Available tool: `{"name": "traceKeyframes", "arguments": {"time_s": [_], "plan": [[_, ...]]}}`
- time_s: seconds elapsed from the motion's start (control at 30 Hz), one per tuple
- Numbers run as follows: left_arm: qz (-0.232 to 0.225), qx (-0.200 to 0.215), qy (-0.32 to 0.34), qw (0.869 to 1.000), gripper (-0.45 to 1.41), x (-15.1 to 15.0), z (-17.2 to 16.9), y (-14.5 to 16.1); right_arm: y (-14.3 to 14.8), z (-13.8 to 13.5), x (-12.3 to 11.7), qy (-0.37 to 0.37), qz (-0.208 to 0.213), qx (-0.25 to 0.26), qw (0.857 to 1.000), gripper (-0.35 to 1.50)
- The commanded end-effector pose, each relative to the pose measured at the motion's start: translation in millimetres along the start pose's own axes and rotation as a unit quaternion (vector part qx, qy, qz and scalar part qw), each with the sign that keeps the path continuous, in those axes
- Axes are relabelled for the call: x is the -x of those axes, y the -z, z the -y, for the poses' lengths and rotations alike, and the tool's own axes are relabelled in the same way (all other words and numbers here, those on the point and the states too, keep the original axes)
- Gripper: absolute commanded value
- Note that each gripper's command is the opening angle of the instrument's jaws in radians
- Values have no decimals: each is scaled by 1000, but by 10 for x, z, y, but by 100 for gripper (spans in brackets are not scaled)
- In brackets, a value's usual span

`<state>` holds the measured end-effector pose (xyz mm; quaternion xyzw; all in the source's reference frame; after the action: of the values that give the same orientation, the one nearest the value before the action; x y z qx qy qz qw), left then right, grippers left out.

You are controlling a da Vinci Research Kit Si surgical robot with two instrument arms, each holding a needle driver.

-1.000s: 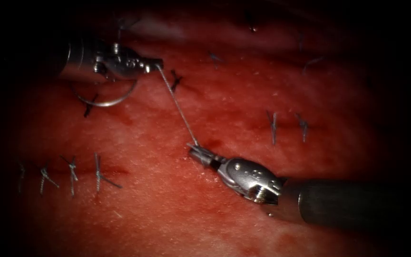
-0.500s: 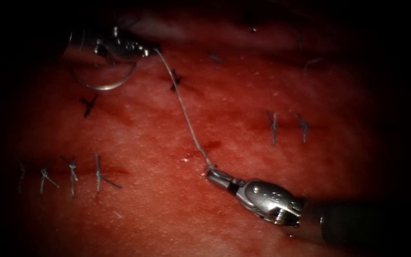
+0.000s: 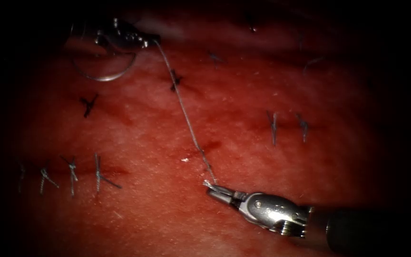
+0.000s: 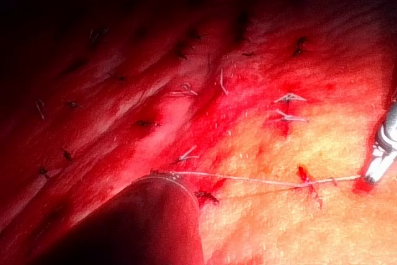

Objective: Wound Closure

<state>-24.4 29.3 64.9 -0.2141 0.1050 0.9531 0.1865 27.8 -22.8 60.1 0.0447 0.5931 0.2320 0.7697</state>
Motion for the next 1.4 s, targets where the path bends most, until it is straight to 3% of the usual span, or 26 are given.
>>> {"name": "traceKeyframes", "arguments": {"time_s": [0.03,0.43,0.73,1.03,1.1,1.17,1.27,1.4], "plan": [[-2,-4,2,1000,-45,-4,3,-9,-6,6,7,4,-2,-3,1000,-35],[2,-25,0,1000,-45,3,24,-21,16,34,33,22,5,-23,999,-35],[1,-29,1,1000,-45,3,21,-20,17,34,33,22,7,-22,999,-35],[3,-10,11,1000,-45,-5,-24,6,15,26,22,15,-2,-20,1000,-35],[14,7,8,1000,-45,-9,-42,18,15,24,17,16,-2,-19,1000,17],[29,23,2,999,-45,-12,-59,30,15,23,12,8,-1,-20,1000,58],[49,44,-3,998,-45,-20,-85,52,19,21,2,3,-1,-21,1000,88],[65,57,-3,996,-45,-29,-109,80,25,15,-15,-5,-5,-26,1000,101]]}}
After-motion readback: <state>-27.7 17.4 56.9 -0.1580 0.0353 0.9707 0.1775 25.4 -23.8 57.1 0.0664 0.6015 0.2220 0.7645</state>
